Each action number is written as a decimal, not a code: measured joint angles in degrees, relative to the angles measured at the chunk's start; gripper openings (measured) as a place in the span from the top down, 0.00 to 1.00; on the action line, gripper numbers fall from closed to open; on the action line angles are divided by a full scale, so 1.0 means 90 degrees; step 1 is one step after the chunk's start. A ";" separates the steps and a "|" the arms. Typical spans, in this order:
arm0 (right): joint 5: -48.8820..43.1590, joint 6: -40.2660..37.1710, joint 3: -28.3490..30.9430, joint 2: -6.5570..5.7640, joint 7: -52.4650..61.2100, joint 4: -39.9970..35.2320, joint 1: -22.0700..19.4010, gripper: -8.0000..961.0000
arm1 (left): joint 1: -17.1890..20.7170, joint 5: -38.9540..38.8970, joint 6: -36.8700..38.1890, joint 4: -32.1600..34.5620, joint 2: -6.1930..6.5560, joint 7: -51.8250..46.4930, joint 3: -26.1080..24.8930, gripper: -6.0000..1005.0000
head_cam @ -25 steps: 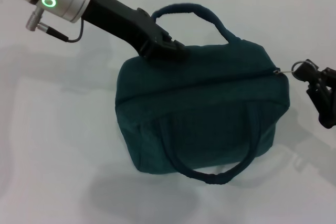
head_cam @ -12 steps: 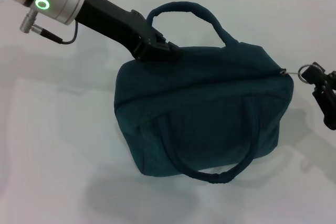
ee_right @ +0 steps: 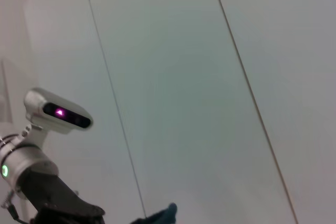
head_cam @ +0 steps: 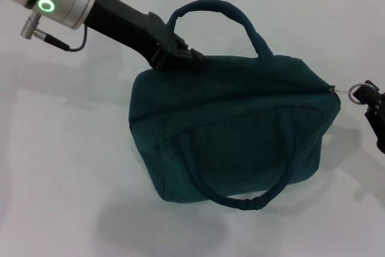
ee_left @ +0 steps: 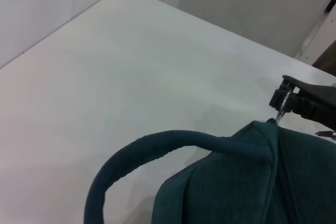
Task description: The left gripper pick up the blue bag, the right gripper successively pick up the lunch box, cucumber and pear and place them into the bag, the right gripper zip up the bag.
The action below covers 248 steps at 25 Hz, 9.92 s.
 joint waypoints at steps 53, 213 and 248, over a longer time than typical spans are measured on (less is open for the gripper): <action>-0.0262 0.1401 0.0201 0.0020 -0.0026 -0.0018 -0.0035 0.98 | -0.0030 0.0022 -0.0021 0.0001 -0.0002 0.0010 -0.0002 0.95; -0.4775 -0.0720 0.1068 -0.1065 0.4549 -0.1929 0.2401 0.11 | 0.2887 -0.3500 0.1156 -0.1597 -0.0583 0.3852 -0.0951 0.28; -0.5217 -0.0537 0.1083 -0.0819 0.4540 -0.2173 0.2340 0.11 | 0.2911 -0.3271 0.1151 -0.2041 -0.0587 0.4119 -0.0929 0.28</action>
